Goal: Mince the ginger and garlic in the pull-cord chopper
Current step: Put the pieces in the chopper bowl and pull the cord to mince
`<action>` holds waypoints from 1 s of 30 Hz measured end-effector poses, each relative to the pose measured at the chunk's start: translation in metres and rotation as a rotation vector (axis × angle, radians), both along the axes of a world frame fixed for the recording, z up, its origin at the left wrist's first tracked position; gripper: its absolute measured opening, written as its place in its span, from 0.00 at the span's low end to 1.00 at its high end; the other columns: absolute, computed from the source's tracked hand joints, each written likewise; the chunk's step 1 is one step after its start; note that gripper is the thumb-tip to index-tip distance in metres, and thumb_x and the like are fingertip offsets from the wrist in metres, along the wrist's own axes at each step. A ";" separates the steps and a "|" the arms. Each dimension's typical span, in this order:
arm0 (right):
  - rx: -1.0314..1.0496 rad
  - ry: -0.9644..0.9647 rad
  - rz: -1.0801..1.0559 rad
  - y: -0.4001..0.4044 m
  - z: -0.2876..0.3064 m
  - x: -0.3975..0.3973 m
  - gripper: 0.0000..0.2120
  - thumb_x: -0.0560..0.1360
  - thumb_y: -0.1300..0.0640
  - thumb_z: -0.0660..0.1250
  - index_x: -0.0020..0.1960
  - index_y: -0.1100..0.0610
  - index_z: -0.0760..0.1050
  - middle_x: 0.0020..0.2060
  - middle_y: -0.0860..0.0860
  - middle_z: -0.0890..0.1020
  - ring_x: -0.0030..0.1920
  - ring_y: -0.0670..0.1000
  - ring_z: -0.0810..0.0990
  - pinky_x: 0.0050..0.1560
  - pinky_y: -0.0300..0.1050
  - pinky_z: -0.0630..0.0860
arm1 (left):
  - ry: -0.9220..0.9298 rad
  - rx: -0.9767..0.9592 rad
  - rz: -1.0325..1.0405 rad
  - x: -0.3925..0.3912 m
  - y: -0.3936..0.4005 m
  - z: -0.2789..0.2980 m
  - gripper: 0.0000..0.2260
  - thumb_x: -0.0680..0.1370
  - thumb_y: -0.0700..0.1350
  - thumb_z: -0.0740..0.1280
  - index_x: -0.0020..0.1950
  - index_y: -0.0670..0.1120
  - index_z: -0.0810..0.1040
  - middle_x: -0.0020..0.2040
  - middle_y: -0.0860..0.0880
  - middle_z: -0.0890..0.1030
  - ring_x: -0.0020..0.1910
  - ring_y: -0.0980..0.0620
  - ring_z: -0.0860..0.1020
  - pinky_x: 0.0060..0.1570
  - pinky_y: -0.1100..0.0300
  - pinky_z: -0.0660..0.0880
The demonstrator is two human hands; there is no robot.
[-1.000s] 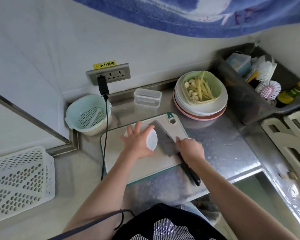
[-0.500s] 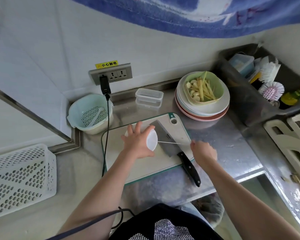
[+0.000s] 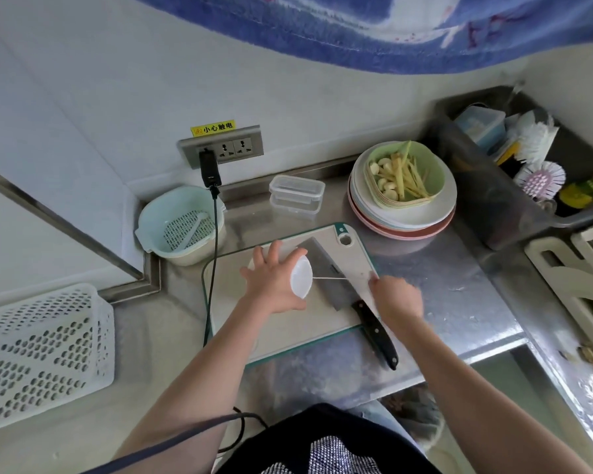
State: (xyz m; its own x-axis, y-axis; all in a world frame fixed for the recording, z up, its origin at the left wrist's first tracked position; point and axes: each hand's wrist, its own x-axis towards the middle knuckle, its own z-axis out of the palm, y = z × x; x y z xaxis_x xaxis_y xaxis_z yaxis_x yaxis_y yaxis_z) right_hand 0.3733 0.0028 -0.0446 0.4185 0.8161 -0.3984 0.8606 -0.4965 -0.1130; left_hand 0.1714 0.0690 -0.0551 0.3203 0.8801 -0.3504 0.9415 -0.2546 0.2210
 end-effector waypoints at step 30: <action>0.100 0.150 0.437 0.016 -0.004 -0.086 0.22 0.83 0.50 0.48 0.49 0.62 0.77 0.47 0.60 0.80 0.50 0.61 0.78 0.47 0.48 0.67 | 0.024 -0.033 -0.018 -0.005 -0.002 0.002 0.45 0.61 0.58 0.74 0.71 0.66 0.52 0.75 0.50 0.46 0.74 0.38 0.47 0.61 0.38 0.62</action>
State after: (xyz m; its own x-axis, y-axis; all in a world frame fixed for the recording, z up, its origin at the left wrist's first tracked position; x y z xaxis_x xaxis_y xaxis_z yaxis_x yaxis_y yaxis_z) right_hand 0.2875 0.0184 -0.0482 -0.0293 0.9405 -0.3384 0.9571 -0.0712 -0.2810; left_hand 0.1667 0.0669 -0.0531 0.3270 0.8622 -0.3869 0.9419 -0.2644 0.2069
